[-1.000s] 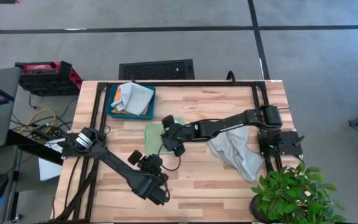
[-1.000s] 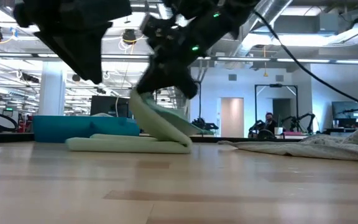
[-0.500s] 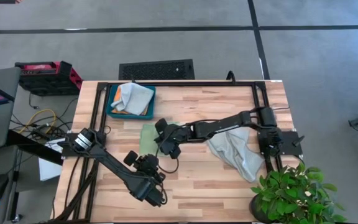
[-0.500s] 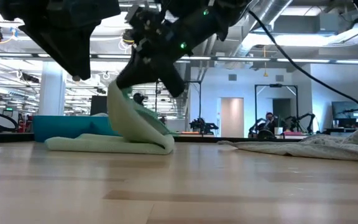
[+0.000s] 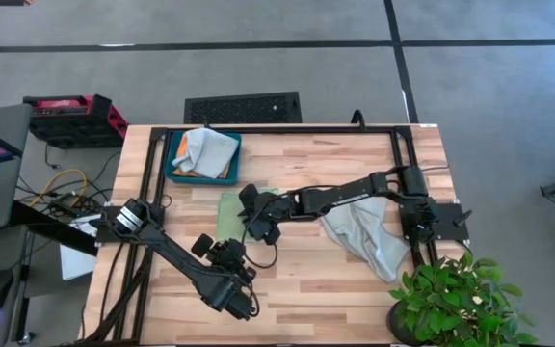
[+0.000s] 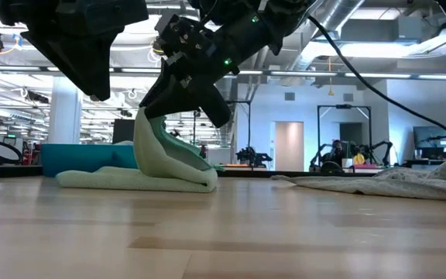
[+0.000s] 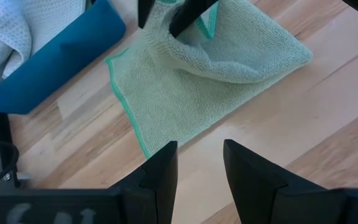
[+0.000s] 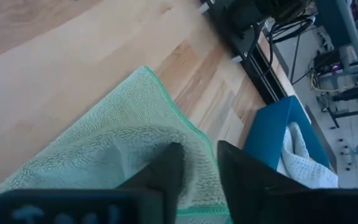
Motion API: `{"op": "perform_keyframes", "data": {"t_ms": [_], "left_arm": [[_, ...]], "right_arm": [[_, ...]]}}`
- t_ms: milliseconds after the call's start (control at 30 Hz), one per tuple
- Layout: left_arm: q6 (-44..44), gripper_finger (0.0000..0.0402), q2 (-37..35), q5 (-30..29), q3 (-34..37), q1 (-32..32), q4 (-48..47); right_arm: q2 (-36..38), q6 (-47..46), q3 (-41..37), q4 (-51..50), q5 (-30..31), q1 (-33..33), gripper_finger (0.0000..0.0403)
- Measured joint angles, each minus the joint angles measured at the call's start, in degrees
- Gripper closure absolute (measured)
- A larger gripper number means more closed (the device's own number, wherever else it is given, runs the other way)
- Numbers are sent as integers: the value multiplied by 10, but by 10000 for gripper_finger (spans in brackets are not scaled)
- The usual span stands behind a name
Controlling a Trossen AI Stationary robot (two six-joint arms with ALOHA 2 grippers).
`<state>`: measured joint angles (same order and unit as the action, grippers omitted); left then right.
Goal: Fold microfiber towels
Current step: Fold the green towel
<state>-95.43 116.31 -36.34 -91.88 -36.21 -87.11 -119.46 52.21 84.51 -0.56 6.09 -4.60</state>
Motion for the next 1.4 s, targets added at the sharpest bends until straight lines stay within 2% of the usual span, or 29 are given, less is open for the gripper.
{"op": "perform_keyframes", "data": {"t_ms": [233, 400, 600, 800, 1200, 1400], "left_arm": [[-10, 279, 0, 1, 0, 0, 0], [-23, 279, 0, 14, 0, 0, -7], [-26, 279, 0, 29, 0, 0, -8], [-26, 279, 0, 30, 0, 0, -8], [-28, 279, 0, 30, 0, 0, -7], [-8, 279, 0, 19, 0, 0, -3]], "right_arm": [[0, 5, 0, 6, 11, -8, 196], [0, -6, 0, 8, 17, -13, 157], [1, -57, 0, -6, 7, -17, 155], [1, -58, 0, -66, -35, -17, 158], [31, -129, -1, -88, -33, -24, 159], [66, -178, -1, -172, -32, -29, 159]]}}
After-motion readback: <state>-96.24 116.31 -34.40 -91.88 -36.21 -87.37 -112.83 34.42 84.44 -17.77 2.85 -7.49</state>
